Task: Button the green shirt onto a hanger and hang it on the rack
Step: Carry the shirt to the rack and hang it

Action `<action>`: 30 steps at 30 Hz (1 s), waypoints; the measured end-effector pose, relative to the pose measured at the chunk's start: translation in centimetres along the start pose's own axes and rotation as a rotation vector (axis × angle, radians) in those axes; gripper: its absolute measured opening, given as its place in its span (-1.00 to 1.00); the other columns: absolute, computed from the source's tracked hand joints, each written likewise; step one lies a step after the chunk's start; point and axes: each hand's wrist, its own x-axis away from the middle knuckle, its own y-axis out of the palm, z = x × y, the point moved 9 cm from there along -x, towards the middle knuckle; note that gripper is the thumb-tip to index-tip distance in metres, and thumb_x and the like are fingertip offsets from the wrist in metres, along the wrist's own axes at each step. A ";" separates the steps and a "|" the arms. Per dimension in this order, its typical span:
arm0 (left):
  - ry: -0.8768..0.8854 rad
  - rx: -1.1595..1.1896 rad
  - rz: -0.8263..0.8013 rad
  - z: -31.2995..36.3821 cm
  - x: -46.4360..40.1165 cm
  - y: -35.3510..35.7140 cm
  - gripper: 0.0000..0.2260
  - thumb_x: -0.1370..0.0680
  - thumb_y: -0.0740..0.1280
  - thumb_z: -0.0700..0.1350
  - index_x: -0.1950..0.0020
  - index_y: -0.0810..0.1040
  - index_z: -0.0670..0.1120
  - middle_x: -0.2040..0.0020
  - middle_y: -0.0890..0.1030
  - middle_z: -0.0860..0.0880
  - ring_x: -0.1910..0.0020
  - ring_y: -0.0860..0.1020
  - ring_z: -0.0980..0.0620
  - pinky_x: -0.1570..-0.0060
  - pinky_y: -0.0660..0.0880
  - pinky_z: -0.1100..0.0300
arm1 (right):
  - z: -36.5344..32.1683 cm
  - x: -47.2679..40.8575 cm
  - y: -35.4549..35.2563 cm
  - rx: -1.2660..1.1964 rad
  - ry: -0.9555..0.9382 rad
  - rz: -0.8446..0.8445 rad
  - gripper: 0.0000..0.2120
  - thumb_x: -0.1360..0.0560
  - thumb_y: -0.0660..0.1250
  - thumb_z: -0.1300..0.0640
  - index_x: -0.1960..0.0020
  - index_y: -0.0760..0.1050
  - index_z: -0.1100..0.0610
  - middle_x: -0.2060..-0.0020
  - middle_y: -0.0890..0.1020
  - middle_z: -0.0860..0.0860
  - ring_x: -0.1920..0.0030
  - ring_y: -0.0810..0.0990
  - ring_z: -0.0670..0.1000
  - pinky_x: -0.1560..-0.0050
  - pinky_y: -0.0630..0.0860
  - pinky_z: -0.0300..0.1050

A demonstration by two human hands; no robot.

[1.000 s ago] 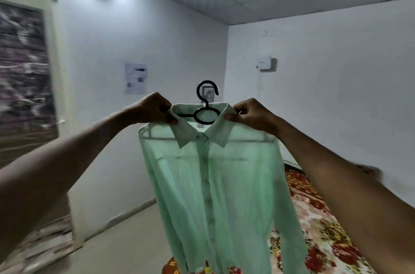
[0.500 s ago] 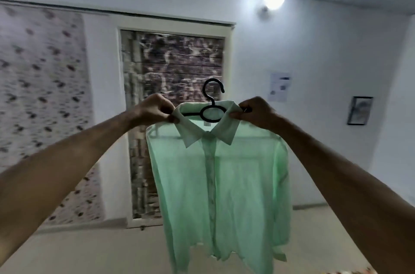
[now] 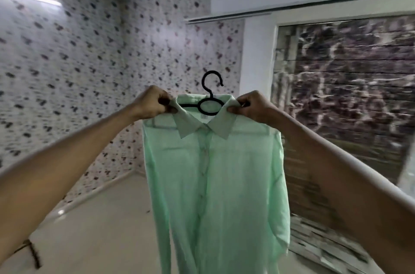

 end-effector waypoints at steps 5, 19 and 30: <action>-0.084 -0.150 0.042 -8.6 0.7 -5.1 -0.84 -0.38 0.62 -0.22 0.17 0.72 -0.29 0.24 0.70 -0.26 0.24 0.57 0.07 0.26 0.45 0.17 | -1.1 -8.9 9.4 -0.118 -0.111 -0.084 -0.82 -0.48 0.55 0.11 0.15 0.70 0.23 0.42 0.56 -0.04 0.43 0.40 -0.14 0.44 0.31 -0.26; -0.460 -0.553 0.306 -35.9 8.0 -27.1 -0.84 -0.38 0.63 -0.11 0.12 0.77 -0.14 0.32 0.69 -0.14 0.31 0.65 -0.10 0.31 0.48 0.10 | -17.0 -36.4 41.1 -0.369 -0.455 -0.393 -0.87 -0.49 0.53 0.06 0.23 0.68 -0.02 0.52 0.56 -0.18 0.50 0.44 -0.23 0.46 0.35 -0.30; -0.621 -0.637 0.349 -58.6 17.0 -43.9 -0.83 -0.36 0.64 -0.13 0.19 0.74 -0.19 0.33 0.66 -0.14 0.38 0.48 0.10 0.38 0.42 0.19 | -33.2 -49.8 69.7 -0.522 -0.507 -0.541 -0.85 -0.45 0.57 0.04 0.05 0.76 0.10 0.31 0.70 0.06 0.34 0.56 -0.04 0.28 0.47 -0.13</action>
